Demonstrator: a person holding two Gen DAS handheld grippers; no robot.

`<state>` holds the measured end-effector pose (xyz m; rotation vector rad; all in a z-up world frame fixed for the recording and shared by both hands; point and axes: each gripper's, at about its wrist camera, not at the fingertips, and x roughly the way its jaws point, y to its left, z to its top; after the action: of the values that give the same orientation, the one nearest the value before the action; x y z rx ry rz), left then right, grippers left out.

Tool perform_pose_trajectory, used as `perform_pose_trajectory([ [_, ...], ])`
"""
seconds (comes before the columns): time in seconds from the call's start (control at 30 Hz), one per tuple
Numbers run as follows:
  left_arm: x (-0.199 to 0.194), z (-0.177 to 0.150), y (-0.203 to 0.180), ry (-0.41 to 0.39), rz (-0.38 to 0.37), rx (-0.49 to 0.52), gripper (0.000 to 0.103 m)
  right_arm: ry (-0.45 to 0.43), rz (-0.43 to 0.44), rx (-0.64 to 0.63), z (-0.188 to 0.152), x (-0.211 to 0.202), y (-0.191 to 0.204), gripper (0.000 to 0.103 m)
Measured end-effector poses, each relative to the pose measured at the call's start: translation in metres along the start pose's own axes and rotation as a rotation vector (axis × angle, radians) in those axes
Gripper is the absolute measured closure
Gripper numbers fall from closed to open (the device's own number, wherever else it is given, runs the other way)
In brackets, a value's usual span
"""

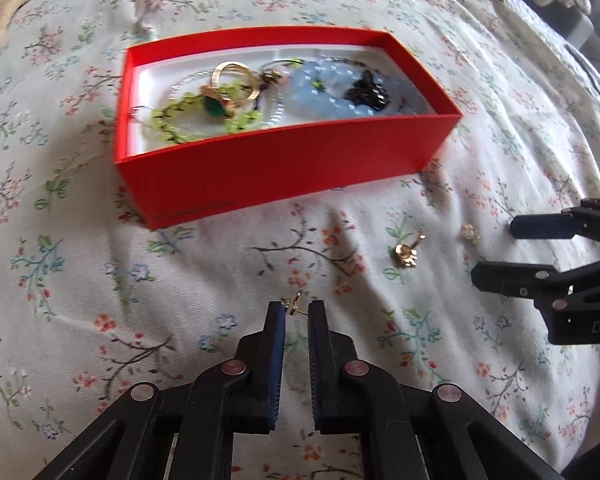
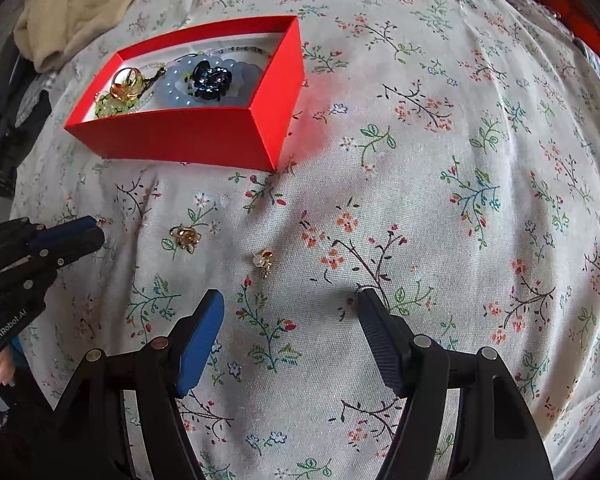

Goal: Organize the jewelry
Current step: 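Grasp a gold stud earring with the left tool while the right tool grasps another earring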

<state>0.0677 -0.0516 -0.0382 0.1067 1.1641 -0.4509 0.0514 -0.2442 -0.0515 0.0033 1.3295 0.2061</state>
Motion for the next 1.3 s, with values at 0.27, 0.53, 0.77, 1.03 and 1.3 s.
perform_pose_trajectory([
  [0.27, -0.011, -0.002, 0.021, -0.020, 0.015, -0.055, 0.097, -0.030, -0.117, -0.131, 0.010, 0.012, 0.027, 0.046],
  [0.53, -0.020, -0.001, 0.041, -0.031, 0.010, -0.109, 0.097, -0.041, -0.180, -0.235, 0.017, 0.015, 0.051, 0.080],
  [0.77, -0.030, 0.001, 0.051, -0.051, -0.009, -0.161, 0.097, -0.033, -0.134, -0.202, 0.021, 0.010, 0.045, 0.096],
  [1.03, -0.049, 0.002, 0.055, -0.095, -0.068, -0.207, 0.097, -0.022, 0.063, -0.027, 0.032, -0.008, 0.013, 0.097],
  [1.3, -0.066, 0.012, 0.058, -0.153, -0.122, -0.245, 0.097, -0.109, 0.158, 0.063, 0.054, -0.045, 0.000, 0.097],
])
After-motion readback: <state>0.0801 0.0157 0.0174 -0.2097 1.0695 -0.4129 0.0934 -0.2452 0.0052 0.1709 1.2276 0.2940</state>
